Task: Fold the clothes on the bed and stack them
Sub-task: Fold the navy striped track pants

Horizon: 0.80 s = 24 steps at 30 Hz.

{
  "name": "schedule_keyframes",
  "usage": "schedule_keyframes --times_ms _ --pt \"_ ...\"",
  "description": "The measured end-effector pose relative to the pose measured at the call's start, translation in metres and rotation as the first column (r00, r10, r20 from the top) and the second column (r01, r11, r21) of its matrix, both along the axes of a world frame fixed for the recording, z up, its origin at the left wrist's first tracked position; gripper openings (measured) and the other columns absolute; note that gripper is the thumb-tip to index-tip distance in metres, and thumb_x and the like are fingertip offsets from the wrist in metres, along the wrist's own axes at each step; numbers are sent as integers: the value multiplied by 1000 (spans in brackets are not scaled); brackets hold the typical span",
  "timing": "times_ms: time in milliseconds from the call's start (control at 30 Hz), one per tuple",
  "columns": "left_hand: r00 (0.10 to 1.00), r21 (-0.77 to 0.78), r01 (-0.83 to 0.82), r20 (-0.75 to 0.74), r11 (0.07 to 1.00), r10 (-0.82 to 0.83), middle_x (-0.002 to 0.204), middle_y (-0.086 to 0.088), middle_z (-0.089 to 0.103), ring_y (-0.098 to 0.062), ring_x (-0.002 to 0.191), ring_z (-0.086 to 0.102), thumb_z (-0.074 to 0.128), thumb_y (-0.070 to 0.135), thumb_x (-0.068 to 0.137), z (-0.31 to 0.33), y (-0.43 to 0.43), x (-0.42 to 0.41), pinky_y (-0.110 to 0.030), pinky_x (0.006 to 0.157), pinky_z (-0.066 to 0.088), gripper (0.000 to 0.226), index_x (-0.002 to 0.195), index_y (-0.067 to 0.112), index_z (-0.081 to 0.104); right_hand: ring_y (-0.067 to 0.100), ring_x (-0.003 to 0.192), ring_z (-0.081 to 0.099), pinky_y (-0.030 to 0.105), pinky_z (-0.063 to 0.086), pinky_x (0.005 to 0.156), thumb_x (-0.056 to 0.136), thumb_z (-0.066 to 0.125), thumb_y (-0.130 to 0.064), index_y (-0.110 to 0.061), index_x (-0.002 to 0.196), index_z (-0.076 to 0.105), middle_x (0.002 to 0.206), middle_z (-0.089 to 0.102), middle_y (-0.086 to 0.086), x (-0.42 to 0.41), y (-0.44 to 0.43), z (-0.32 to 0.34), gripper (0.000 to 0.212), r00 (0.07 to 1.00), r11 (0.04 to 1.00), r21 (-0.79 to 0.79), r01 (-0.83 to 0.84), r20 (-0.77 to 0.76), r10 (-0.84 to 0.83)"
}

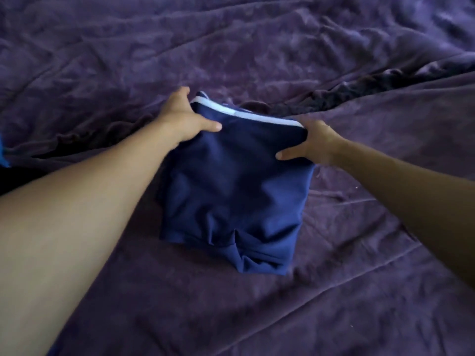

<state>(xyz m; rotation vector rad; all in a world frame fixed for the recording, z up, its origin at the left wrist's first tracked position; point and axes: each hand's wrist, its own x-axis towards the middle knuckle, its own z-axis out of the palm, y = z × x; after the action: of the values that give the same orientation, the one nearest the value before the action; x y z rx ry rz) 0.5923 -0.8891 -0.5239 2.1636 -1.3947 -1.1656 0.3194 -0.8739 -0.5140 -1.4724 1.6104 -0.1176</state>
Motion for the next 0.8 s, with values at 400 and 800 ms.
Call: schedule_keyframes --times_ms 400,800 --pt "945 -126 312 140 942 -294 77 2 61 -20 74 58 80 9 56 148 116 -15 -29 63 42 35 82 20 60 28 94 61 34 44 70 71 75 -44 -24 92 60 93 67 -1 -33 113 112 32 903 869 -357 -342 -381 199" --pt "946 -319 319 161 892 -281 70 14 62 -6 57 55 80 19 66 294 264 -88 -23 55 39 38 75 26 44 37 78 58 39 40 62 78 66 -28 -17 89 45 79 65 4 -110 211 235 26 925 811 -452 -371 -256 281"
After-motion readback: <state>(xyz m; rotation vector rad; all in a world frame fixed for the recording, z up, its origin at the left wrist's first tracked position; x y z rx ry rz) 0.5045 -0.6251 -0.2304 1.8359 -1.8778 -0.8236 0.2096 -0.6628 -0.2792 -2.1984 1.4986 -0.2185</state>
